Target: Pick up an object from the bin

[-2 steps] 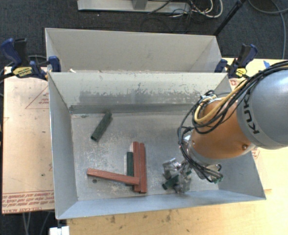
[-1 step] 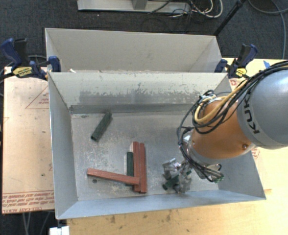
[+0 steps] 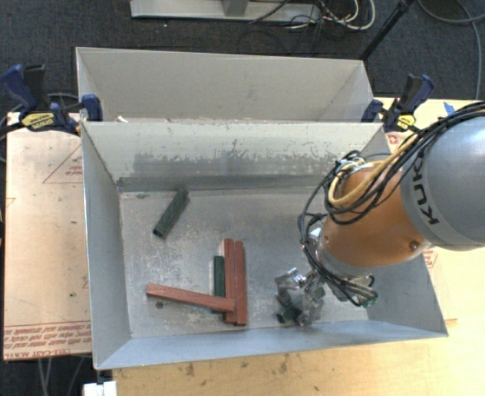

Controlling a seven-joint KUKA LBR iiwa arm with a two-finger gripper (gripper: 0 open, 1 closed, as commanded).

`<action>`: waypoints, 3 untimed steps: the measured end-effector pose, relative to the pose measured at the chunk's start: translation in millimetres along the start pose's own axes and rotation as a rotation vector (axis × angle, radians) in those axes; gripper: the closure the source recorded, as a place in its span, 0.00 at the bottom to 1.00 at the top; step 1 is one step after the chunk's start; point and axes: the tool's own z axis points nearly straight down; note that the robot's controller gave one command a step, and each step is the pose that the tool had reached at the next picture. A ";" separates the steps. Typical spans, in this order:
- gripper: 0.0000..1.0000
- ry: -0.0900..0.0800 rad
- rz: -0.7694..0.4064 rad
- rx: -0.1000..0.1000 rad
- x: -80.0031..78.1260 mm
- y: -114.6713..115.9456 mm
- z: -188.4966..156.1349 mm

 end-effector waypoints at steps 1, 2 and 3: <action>1.00 0.008 0.012 -0.003 1.3 0.6 -8.6; 1.00 0.010 0.017 -0.004 1.5 1.0 -19.3; 1.00 0.010 0.014 -0.004 0.8 0.9 -32.0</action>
Offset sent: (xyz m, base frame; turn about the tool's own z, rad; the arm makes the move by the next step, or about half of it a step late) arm -0.0002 0.0002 0.0492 0.0000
